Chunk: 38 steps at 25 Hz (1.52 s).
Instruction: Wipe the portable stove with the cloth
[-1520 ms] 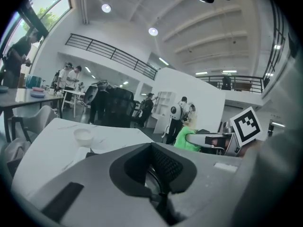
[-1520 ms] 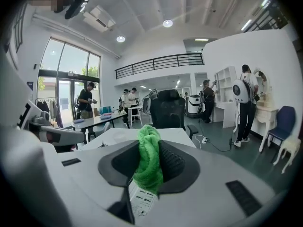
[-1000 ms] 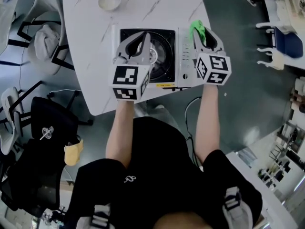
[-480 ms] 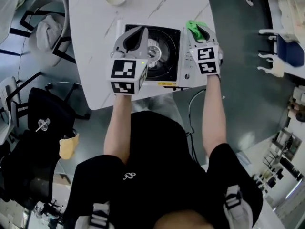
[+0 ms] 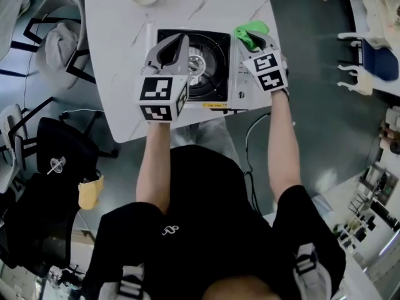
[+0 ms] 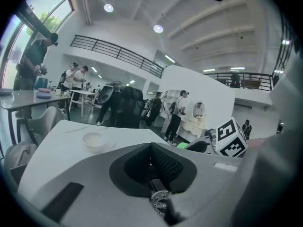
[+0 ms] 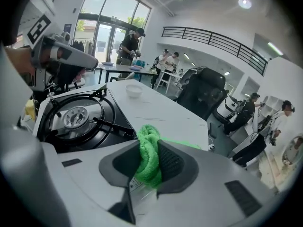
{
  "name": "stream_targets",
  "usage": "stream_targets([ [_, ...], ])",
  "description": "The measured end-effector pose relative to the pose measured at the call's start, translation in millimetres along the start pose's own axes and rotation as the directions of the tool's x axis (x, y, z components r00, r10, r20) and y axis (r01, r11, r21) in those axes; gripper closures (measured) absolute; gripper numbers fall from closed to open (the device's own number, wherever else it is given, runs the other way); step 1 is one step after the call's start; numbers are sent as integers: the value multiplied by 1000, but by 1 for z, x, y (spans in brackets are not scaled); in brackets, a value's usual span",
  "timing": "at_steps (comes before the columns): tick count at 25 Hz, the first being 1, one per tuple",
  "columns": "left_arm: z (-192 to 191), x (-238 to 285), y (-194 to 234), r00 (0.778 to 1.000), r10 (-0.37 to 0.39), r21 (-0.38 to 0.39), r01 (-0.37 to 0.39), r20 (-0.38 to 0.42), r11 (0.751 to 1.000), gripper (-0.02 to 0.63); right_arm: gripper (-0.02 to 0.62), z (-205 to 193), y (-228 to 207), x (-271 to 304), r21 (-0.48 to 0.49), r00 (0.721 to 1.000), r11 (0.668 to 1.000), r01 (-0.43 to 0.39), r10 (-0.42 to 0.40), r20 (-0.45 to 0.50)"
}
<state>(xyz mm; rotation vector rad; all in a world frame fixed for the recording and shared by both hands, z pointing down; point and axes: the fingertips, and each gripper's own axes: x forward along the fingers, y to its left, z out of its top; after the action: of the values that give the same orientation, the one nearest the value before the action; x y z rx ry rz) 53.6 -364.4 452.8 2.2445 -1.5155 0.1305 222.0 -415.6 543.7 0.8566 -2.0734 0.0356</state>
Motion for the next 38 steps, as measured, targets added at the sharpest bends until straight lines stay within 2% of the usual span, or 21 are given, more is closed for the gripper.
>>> stream_targets([
  [5, 6, -7, -1, 999, -5, -30, 6, 34, 1000, 607, 514, -3, 7, -5, -2, 1000, 1000, -16, 16, -12],
  [20, 9, -25, -9, 997, -38, -53, 41, 65, 998, 607, 514, -19, 38, -26, -27, 999, 1000, -15, 14, -46],
  [31, 11, -32, -25, 993, -97, -33, 99, 62, 995, 607, 514, -30, 62, -46, 25, 999, 1000, -16, 17, -42],
  [38, 2, -34, -34, 990, -128, -51, 131, 50, 990, 607, 514, -38, 80, -60, 67, 999, 998, -2, 4, -38],
])
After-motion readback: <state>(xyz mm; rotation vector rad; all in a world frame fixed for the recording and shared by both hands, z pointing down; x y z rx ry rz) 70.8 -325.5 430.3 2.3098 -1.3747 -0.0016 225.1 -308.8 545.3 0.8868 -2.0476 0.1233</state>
